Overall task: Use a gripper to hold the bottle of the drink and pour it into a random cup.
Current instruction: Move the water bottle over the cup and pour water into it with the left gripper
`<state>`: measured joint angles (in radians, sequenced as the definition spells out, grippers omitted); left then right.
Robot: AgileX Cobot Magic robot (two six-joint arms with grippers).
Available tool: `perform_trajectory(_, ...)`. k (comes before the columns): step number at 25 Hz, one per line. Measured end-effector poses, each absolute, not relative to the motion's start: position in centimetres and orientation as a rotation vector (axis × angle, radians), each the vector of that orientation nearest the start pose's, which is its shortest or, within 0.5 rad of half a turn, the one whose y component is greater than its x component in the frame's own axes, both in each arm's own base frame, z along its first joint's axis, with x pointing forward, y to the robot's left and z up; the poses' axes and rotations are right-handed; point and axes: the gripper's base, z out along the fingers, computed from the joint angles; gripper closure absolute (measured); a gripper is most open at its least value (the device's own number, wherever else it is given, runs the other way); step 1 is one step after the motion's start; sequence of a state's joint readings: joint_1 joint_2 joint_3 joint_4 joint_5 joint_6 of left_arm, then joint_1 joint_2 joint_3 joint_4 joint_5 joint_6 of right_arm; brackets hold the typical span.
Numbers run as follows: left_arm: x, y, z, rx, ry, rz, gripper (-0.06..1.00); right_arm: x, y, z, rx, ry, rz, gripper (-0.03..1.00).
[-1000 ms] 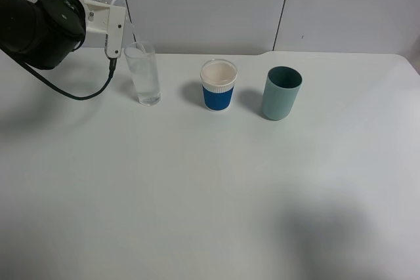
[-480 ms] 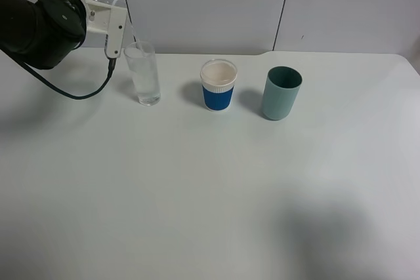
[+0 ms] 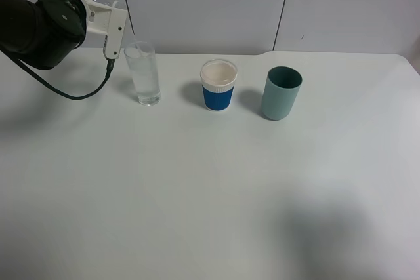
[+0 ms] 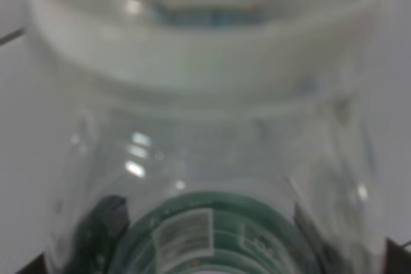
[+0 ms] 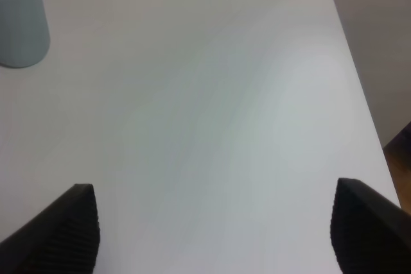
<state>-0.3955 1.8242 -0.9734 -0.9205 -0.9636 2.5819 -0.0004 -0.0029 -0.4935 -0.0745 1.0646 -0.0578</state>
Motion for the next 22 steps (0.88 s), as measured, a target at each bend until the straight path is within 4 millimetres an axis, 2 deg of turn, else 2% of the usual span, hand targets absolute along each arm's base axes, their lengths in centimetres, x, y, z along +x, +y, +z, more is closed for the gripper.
perform_trajectory(22,36.82,-9.41,22.93,1.463,1.196,1.735,0.40,-0.49,-0.59,27.53,-0.055,2.051,-0.126,0.23)
